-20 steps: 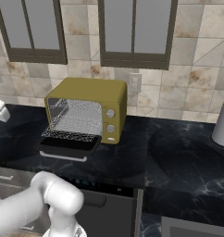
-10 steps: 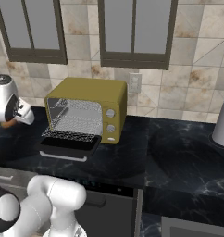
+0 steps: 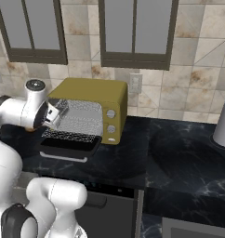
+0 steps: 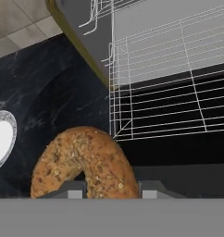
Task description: Pick up the bagel from the plate, place it on the toaster oven rack, close the door, and set the timer.
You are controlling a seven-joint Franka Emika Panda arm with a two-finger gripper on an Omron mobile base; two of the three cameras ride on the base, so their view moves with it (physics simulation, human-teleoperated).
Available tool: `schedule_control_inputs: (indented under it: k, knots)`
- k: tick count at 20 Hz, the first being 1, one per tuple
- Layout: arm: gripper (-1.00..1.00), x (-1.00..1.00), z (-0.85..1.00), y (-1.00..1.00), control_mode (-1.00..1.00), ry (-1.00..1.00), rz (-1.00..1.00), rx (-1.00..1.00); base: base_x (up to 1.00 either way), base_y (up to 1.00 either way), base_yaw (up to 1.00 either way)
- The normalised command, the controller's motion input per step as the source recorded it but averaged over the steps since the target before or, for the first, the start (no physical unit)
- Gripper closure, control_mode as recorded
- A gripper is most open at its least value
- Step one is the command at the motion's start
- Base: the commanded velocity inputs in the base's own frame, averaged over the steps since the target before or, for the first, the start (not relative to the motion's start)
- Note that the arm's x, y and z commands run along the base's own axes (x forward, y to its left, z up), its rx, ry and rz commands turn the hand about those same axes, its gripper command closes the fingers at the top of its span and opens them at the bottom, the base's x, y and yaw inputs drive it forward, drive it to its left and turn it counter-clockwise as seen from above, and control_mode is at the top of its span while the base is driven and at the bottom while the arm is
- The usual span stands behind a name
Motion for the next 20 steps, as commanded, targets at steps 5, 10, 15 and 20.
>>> schedule_control_inputs:
  k: [5,10,15,20]
  knots:
    - [1.00,0.24,0.00,-0.88,-1.00,0.00,-0.05,0.02,0.00,0.00,0.00]
    - [1.00,0.41,-0.02,-0.60,-1.00,0.00,-0.07,0.00,0.00,0.00,0.00]
    - [1.00,0.37,-0.18,-0.23,-1.00,0.00,-0.08,0.00,0.00,0.00,0.00]
    - [1.00,0.29,-0.32,-0.01,-1.00,0.00,-0.08,0.00,0.00,0.00,0.00]
